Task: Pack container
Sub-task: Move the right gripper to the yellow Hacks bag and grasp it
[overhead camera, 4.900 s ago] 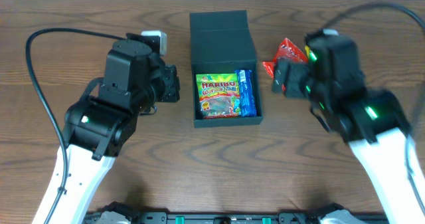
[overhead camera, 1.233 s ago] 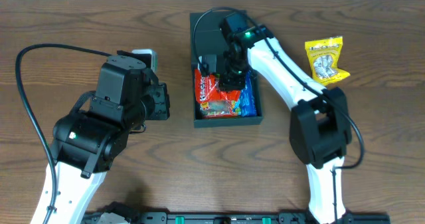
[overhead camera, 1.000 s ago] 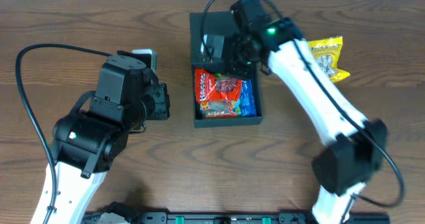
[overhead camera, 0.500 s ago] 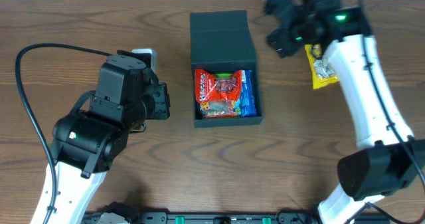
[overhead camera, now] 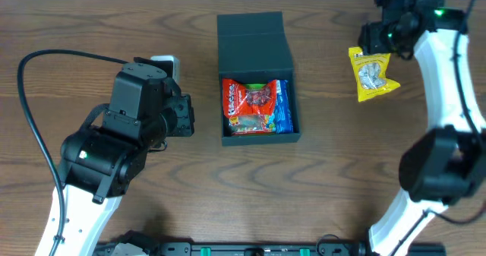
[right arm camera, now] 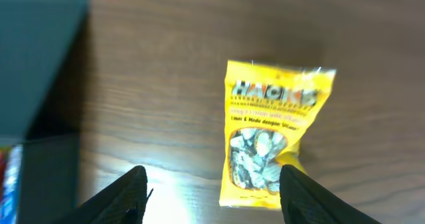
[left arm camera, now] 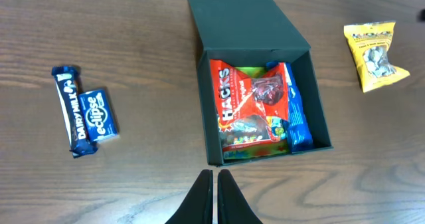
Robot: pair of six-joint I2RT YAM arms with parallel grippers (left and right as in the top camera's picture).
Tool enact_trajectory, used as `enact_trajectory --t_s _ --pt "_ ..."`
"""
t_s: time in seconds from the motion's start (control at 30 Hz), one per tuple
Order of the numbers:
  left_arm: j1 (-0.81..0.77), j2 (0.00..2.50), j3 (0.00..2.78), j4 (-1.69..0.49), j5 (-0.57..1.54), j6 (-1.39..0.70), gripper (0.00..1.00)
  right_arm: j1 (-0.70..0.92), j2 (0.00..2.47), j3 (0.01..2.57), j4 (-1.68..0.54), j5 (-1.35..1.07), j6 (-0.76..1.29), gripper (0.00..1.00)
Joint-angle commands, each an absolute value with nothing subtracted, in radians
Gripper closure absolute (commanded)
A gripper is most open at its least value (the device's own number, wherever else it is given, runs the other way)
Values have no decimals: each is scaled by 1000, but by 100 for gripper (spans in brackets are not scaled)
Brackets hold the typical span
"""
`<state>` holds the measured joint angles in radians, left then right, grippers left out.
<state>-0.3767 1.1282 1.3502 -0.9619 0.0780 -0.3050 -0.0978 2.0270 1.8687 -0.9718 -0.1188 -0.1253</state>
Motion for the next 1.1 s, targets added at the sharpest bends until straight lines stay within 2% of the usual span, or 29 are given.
enact_trajectory --t_s 0.0,0.23,0.63,0.77,0.93,1.07 --pt "-373 1124 1357 -962 67 -284 94 -109 2096 1856 -960 -88 -33 36" --pt "-373 1124 1357 -969 67 -283 94 -112 2197 1856 -926 -4 51 41" --pt "-373 1124 1357 -968 67 -284 94 -113 2279 1856 -926 42 94 41" --pt "-373 1124 1357 -968 67 -284 94 -113 2313 1856 -929 41 94 45" --pt "-373 1124 1357 -968 67 -284 94 -113 2338 1856 -943 41 97 58" --pt "-373 1124 1357 -968 67 -284 94 -113 2338 1856 -950 41 98 76"
